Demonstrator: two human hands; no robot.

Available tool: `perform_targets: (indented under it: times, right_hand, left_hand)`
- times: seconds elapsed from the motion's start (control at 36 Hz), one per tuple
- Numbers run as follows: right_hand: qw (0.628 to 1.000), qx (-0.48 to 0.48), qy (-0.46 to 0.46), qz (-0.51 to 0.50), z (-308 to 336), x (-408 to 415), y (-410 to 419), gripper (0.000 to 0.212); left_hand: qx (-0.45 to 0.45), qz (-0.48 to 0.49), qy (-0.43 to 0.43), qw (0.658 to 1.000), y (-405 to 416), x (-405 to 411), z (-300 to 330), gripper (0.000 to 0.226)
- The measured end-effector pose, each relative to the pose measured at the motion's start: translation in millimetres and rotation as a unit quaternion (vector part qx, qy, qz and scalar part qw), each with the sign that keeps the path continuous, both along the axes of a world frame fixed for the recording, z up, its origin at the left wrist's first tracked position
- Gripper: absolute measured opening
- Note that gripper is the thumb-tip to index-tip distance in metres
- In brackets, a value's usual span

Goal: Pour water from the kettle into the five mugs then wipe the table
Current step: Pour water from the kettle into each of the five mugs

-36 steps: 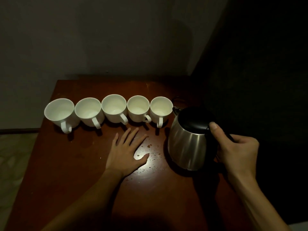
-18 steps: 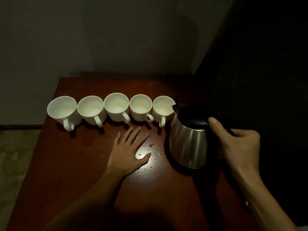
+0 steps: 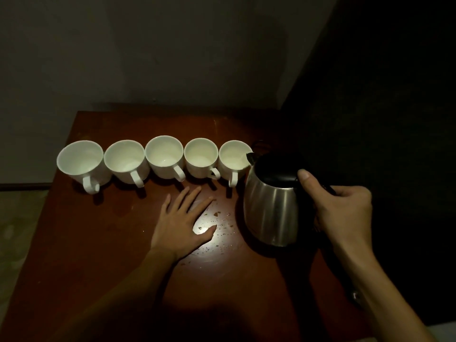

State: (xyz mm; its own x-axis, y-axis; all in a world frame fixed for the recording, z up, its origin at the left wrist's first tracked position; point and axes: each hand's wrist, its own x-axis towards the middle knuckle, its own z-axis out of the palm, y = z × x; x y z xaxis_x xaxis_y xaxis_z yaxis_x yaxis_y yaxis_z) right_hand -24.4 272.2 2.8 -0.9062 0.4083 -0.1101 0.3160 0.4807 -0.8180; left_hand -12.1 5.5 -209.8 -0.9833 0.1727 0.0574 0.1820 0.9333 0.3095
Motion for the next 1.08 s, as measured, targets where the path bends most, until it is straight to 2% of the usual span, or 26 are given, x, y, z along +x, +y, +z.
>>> perform_targets:
  times: [0.08, 0.25, 0.78, 0.92, 1.08]
  right_hand:
    - [1.000, 0.002, -0.013, -0.001, 0.7, -1.0, 0.8, 0.068]
    - [1.000, -0.009, -0.015, -0.006, -1.1, -1.1, 1.4, 0.082]
    - [1.000, -0.003, -0.023, 0.007, -3.1, -3.5, 3.2, 0.081]
    - [0.999, -0.011, -0.039, 0.007, -1.4, -4.3, 3.8, 0.070]
    - [0.999, -0.004, -0.033, 0.008, -0.9, -4.9, 2.7, 0.083]
  left_hand:
    - [0.001, 0.000, -0.004, 1.000, -0.2, -0.2, 0.8, 0.075]
    - [-0.010, 0.001, -0.017, 1.000, 0.0, -0.6, 2.3, 0.076]
    - [-0.019, 0.000, -0.018, 1.000, 0.7, -0.2, 4.2, 0.077]
    - [-0.024, -0.004, -0.021, 1.000, 0.4, -0.8, 2.7, 0.077]
    - [-0.019, -0.004, -0.021, 1.000, -0.1, -0.9, 2.6, 0.078]
